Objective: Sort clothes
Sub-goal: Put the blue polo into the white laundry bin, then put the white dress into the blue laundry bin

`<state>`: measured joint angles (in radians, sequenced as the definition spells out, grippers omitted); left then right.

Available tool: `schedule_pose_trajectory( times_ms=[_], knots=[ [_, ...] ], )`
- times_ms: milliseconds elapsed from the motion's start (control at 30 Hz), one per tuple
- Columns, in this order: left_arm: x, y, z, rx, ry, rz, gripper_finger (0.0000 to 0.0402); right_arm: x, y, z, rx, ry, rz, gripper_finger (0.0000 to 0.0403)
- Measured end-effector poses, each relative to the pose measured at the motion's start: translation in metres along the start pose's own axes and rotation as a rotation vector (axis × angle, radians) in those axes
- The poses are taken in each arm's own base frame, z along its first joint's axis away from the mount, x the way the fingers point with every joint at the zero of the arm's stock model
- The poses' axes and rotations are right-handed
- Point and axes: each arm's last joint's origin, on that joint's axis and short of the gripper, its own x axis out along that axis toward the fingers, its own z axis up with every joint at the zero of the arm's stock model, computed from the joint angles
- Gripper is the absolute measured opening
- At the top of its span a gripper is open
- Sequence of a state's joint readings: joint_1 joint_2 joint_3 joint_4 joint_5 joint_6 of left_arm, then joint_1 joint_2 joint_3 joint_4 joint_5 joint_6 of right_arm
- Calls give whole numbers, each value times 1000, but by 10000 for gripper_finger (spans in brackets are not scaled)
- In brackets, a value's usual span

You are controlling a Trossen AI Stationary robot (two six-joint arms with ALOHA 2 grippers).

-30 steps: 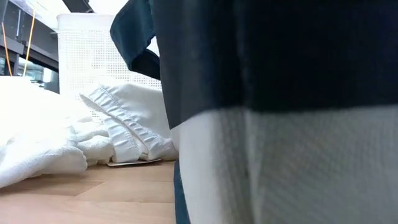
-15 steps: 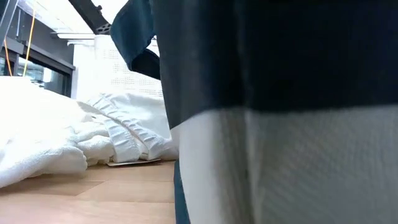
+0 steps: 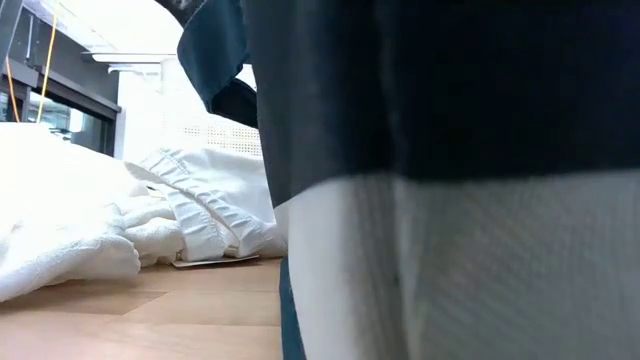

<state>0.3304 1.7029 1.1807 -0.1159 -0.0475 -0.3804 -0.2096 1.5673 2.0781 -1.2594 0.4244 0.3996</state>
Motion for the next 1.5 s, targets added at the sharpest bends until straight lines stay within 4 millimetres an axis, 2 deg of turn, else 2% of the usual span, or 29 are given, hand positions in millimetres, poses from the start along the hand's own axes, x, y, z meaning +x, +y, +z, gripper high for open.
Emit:
schedule_pose_trajectory(
  times_ms=[200,433,667,833,933,1033,1200,1367,1500],
  knots=[
    [-41,-46,7,132,-24,-79,0,0,0,0,-15,0,0,220],
    [-116,-85,-3,226,-42,-214,0,0,0,0,-46,0,0,220],
    [-197,-105,-11,176,-142,-327,9,0,0,0,-68,5,13,220],
    [-237,-112,-22,96,-130,-445,59,0,0,0,-78,6,15,220],
    [-248,-119,-34,90,-70,-479,103,0,1,0,-103,13,30,220],
    [-250,-126,-51,107,59,-461,149,0,1,-1,-121,20,48,220],
    [-243,-141,-89,154,319,-400,214,0,1,-4,-156,51,56,220],
    [-233,-151,-139,267,641,-236,246,-1,-2,-10,-202,117,39,220],
    [-229,-155,-177,276,783,-42,250,-2,-6,-17,-204,188,13,220]
  ],
)
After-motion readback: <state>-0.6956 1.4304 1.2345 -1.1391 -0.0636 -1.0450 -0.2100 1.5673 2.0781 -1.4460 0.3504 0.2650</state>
